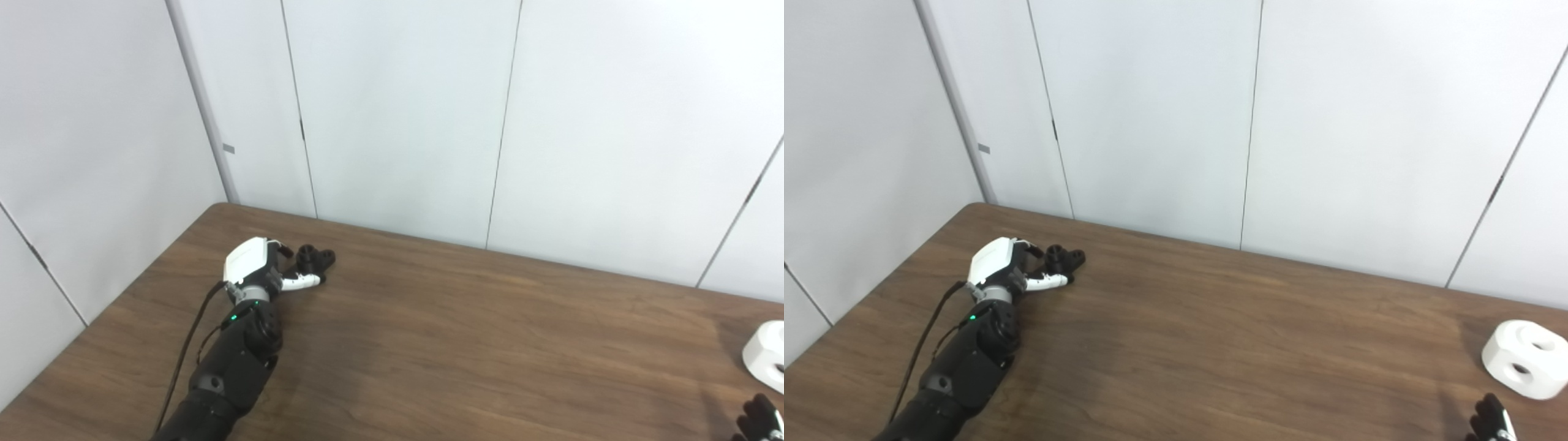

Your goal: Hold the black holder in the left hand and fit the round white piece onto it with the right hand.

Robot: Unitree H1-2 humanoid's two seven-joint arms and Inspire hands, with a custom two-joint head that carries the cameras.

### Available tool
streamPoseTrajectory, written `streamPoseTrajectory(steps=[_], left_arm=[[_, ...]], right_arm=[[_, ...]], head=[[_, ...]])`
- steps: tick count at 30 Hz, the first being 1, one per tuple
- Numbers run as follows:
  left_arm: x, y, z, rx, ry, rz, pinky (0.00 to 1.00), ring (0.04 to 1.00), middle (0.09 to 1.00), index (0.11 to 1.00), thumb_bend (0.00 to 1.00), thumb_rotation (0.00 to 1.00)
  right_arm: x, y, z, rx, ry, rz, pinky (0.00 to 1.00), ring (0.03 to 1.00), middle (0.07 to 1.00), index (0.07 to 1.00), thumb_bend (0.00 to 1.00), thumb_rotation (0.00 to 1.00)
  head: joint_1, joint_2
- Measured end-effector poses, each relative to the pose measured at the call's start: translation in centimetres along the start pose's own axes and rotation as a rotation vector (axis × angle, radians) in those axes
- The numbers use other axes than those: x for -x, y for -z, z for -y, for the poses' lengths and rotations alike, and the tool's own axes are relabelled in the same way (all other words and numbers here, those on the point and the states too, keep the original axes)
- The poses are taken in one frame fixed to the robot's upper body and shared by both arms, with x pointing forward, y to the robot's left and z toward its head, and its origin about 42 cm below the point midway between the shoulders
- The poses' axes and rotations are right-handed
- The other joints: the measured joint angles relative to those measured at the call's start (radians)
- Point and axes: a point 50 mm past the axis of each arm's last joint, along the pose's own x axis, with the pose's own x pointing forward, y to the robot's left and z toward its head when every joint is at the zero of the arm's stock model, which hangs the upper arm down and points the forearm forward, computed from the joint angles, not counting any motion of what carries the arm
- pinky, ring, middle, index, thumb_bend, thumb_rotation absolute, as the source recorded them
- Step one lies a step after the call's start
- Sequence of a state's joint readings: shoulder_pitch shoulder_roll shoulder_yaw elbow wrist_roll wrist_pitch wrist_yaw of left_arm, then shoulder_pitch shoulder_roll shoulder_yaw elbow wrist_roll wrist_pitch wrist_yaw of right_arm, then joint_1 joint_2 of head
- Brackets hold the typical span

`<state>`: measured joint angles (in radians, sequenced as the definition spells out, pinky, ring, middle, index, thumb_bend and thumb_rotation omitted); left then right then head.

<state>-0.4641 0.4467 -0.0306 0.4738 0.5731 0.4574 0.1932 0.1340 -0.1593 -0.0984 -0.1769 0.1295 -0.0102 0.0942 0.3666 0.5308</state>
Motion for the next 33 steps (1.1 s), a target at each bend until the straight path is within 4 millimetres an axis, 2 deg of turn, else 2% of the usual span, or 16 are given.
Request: streamPoseTrajectory(steps=[11, 14, 17, 18, 20, 23, 33], left_arm=[[0.06, -0.02, 0.11, -0.007, -0.001, 0.002, 1.00, 0.995, 0.913, 0.691, 0.89, 0.30], [0.06, 0.00, 0.09, -0.007, -0.003, 0.001, 1.00, 0.986, 0.900, 0.661, 0.89, 0.27], [0.04, 0.08, 0.07, -0.008, -0.019, 0.000, 1.00, 0.957, 0.858, 0.588, 0.86, 0.21], [0.04, 0.07, 0.07, -0.004, -0.023, 0.003, 1.00, 0.942, 0.832, 0.528, 0.66, 0.13], [0.08, 0.12, 0.10, 0.022, -0.032, 0.007, 1.00, 0.922, 0.798, 0.495, 0.56, 0.08], [0.29, 0.40, 0.36, 0.049, -0.040, 0.013, 1.00, 0.902, 0.771, 0.484, 0.53, 0.05], [0.14, 0.71, 0.74, 0.022, -0.038, 0.026, 1.00, 0.888, 0.759, 0.484, 0.52, 0.05]], right_arm=[[0.12, -0.25, -0.03, -0.001, -0.001, -0.008, 1.00, 1.000, 1.000, 1.000, 0.66, 1.00], [0.12, -0.28, -0.03, -0.001, -0.001, -0.009, 1.00, 1.000, 1.000, 1.000, 0.65, 1.00], [0.13, -0.37, -0.04, -0.001, -0.001, -0.014, 1.00, 1.000, 1.000, 1.000, 0.65, 1.00], [0.13, -0.38, -0.04, -0.001, -0.001, -0.014, 1.00, 1.000, 1.000, 1.000, 0.65, 1.00], [0.14, -0.40, -0.04, -0.001, -0.001, -0.014, 1.00, 1.000, 1.000, 1.000, 0.65, 1.00], [0.20, -0.44, -0.04, -0.001, -0.001, -0.015, 1.00, 1.000, 1.000, 1.000, 0.66, 1.00], [0.29, -0.48, -0.04, 0.003, -0.001, -0.017, 1.00, 1.000, 1.000, 1.000, 0.65, 1.00]], head=[[-0.002, 0.008], [-0.003, 0.008], [-0.003, 0.008], [-0.005, 0.009], [-0.005, 0.009], [-0.005, 0.009], [-0.014, 0.006]])
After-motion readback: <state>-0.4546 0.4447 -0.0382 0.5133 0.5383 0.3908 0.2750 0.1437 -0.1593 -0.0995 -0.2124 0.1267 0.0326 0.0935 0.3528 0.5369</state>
